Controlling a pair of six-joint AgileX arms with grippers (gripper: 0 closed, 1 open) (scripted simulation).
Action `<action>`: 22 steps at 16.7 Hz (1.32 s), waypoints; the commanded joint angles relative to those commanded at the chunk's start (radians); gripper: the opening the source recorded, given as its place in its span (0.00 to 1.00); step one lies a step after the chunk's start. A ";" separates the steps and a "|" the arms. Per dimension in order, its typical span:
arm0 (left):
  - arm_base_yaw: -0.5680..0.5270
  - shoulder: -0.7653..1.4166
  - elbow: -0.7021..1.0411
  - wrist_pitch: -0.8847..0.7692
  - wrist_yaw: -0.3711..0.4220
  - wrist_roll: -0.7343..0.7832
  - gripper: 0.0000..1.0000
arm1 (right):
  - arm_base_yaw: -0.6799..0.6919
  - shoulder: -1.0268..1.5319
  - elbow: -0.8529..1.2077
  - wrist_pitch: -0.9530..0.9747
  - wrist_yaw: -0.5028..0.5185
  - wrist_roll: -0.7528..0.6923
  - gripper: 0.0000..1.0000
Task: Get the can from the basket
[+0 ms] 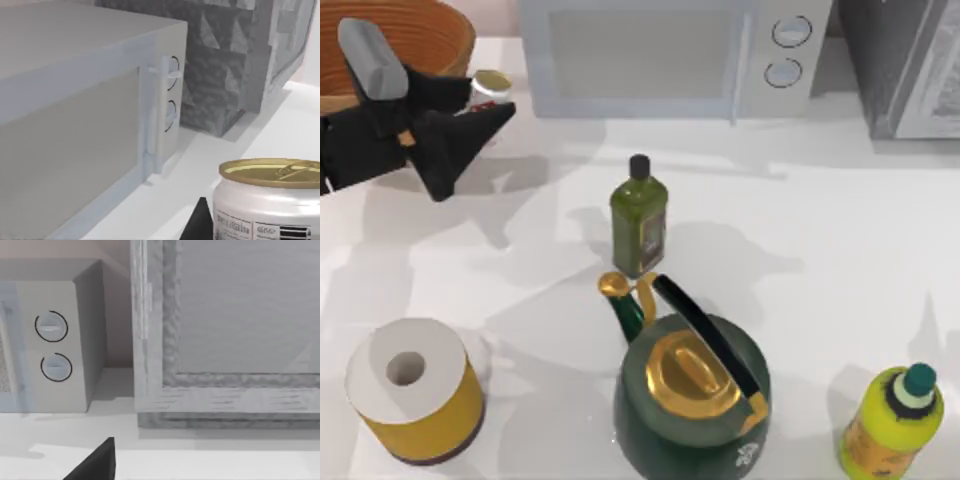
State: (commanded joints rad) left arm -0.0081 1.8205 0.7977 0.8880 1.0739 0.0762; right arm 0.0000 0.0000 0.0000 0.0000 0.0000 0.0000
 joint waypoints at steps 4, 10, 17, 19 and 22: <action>-0.035 0.371 0.173 0.186 0.217 0.008 0.00 | 0.000 0.000 0.000 0.000 0.000 0.000 1.00; -0.112 0.686 0.358 0.360 0.394 0.012 0.00 | 0.000 0.000 0.000 0.000 0.000 0.000 1.00; -0.129 0.711 0.381 0.378 0.409 0.012 0.00 | 0.000 0.000 0.000 0.000 0.000 0.000 1.00; -0.129 0.711 0.381 0.378 0.409 0.012 0.15 | 0.000 0.000 0.000 0.000 0.000 0.000 1.00; -0.129 0.711 0.381 0.378 0.409 0.012 0.38 | 0.000 0.000 0.000 0.000 0.000 0.000 1.00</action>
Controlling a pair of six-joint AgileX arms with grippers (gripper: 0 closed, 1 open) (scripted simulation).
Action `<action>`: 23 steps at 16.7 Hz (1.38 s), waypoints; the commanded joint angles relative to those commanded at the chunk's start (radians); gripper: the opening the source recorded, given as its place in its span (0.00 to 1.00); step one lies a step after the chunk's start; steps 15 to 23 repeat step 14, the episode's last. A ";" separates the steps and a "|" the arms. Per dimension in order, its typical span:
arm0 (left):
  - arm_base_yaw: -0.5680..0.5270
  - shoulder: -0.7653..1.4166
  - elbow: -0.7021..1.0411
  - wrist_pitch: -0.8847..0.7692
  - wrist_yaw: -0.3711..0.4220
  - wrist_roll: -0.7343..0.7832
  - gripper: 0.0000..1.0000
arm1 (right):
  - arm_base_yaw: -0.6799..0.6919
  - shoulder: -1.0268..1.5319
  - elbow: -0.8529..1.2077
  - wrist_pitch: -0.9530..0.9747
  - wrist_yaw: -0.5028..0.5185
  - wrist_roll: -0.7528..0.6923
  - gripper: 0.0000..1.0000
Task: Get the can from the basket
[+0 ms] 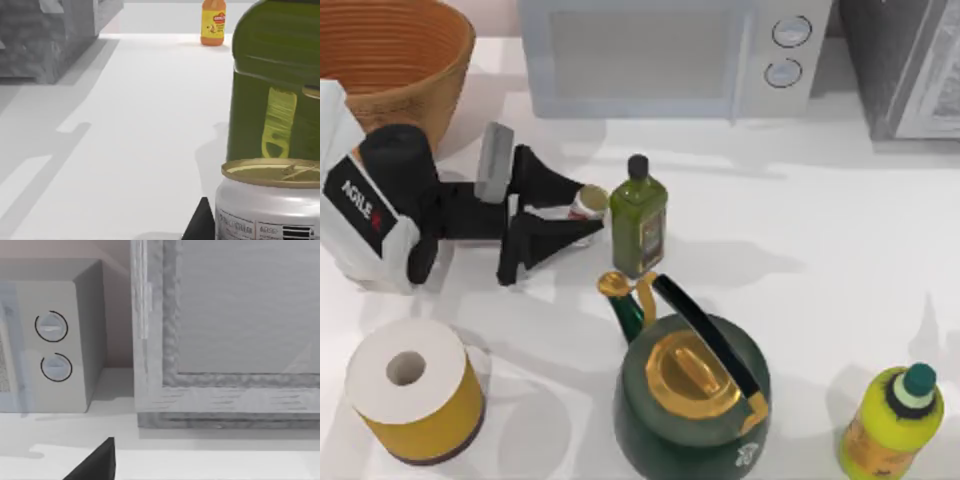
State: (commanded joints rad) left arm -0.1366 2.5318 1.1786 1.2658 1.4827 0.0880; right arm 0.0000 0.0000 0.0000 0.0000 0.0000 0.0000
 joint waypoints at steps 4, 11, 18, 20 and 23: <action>0.000 0.000 0.000 0.000 0.000 0.000 0.68 | 0.000 0.000 0.000 0.000 0.000 0.000 1.00; 0.000 0.000 0.000 0.000 0.000 0.000 1.00 | 0.000 0.000 0.000 0.000 0.000 0.000 1.00; 0.000 0.000 0.000 0.000 0.000 0.000 1.00 | 0.000 0.000 0.000 0.000 0.000 0.000 1.00; 0.000 0.000 0.000 0.000 0.000 0.000 1.00 | 0.000 0.000 0.000 0.000 0.000 0.000 1.00; 0.000 0.000 0.000 0.000 0.000 0.000 1.00 | 0.000 0.000 0.000 0.000 0.000 0.000 1.00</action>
